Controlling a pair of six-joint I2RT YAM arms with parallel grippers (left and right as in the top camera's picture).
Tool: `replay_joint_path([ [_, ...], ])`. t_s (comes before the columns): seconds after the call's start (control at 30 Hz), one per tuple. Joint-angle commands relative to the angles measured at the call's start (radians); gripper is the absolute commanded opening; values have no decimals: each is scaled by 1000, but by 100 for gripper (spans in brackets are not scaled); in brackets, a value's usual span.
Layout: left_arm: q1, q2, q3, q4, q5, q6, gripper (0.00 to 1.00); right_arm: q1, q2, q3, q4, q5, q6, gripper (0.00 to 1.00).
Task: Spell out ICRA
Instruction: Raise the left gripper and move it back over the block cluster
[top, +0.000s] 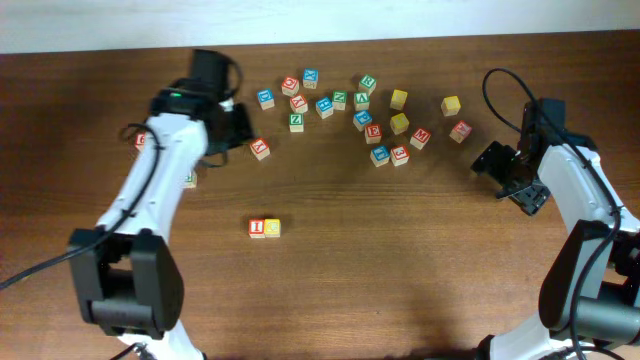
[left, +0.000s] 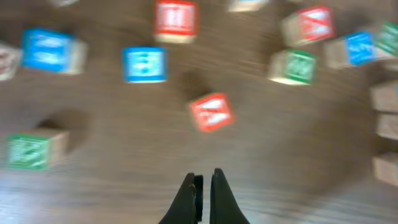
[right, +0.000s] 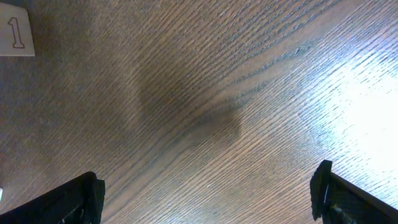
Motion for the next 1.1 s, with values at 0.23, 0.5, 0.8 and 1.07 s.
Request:
replay_joint_path([
  [0.23, 189, 2, 5, -117, 0, 13, 0, -1, -21, 13, 0, 7, 2, 98],
  [0.5, 178, 2, -34, -117, 0, 13, 11, -1, -21, 13, 0, 7, 2, 98],
  [0.8, 176, 2, -48, -154, -3, 13, 99, -1, -21, 13, 0, 7, 2, 98],
  [1.07, 176, 2, -48, -154, -3, 13, 99, -1, -21, 13, 0, 7, 2, 98],
])
